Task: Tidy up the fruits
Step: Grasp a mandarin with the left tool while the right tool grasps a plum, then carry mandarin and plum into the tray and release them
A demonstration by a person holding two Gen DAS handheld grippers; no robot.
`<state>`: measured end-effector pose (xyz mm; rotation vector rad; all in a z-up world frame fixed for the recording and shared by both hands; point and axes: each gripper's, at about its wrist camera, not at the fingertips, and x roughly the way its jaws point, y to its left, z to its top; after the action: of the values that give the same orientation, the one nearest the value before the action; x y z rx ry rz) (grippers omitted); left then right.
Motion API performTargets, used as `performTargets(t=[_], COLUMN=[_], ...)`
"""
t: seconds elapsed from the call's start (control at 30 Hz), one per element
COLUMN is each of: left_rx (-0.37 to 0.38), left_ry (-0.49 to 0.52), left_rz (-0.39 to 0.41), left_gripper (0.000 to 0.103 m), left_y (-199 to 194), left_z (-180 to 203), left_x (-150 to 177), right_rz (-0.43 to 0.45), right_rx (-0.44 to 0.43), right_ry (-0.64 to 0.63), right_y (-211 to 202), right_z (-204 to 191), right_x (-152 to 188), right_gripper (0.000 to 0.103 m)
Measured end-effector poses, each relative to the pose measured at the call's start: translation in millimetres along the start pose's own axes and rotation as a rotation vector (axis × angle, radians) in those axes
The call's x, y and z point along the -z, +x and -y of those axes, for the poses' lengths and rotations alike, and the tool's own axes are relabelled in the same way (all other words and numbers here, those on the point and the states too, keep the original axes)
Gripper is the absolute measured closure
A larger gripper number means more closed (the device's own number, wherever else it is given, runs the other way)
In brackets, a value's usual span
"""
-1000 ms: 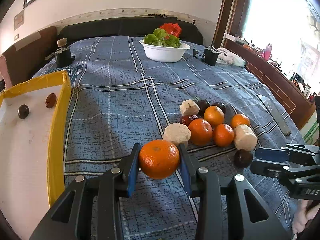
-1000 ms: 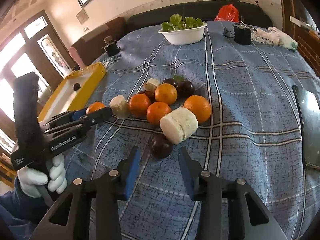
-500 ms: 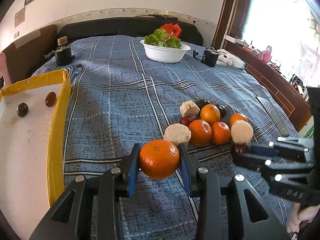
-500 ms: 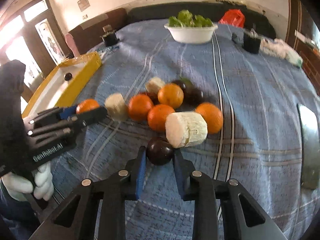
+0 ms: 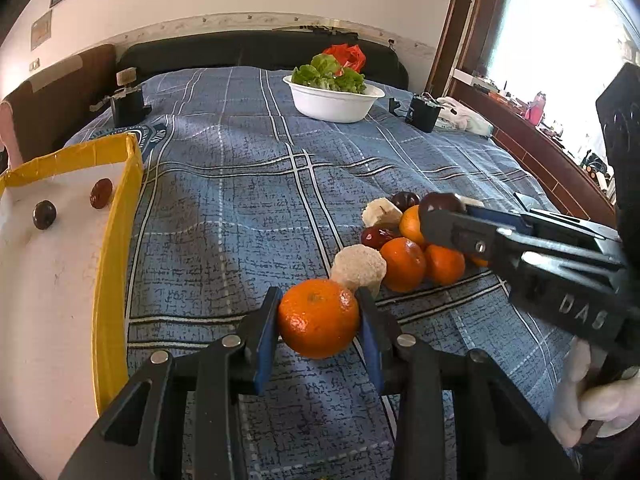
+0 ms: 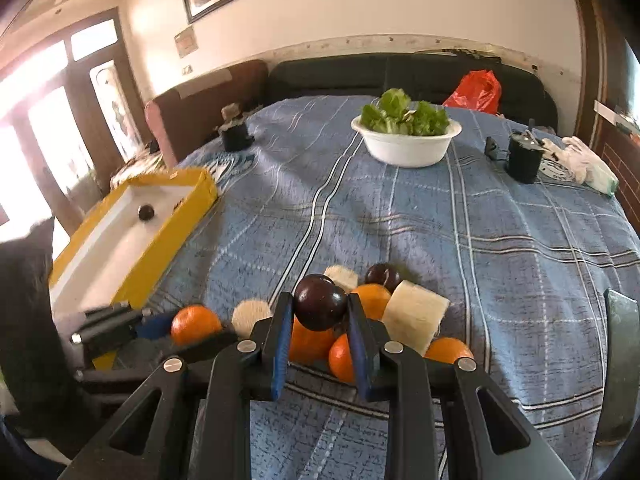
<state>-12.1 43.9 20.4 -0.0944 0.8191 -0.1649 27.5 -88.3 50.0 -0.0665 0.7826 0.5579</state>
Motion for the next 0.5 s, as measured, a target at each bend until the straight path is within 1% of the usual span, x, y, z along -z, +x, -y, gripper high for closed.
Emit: performTargets(t=[0.07,0.2,0.3,0.5], left_rx=[-0.005,-0.030,-0.051,-0.087], left_ry=[0.005,0.003,0.001,0.005], left_rz=[-0.002,0.006,0.013,0.031], left_gripper=[0.068,0.068,0.068,0.068], left_y=[0.0,-1.2,-2.6,-6.5], left_z=[0.3,0.1,-0.7,0.1], left_x=[0.5,0.6,0.2,0.1], right_rz=[0.010,0.014,0.009,0.030], right_rx=[-0.026,-0.037,-0.039,-0.038], right_ry=[0.004,-0.005,-0.008,-0.012], right_y=[-1.7,-1.6,-1.4,-7.2], right_z=[-0.2,-2.9,-4.1,-5.5], right_x=[0.3,4.1,6.1,6.4], right_gripper=[0.074,0.074,0.074,0.074])
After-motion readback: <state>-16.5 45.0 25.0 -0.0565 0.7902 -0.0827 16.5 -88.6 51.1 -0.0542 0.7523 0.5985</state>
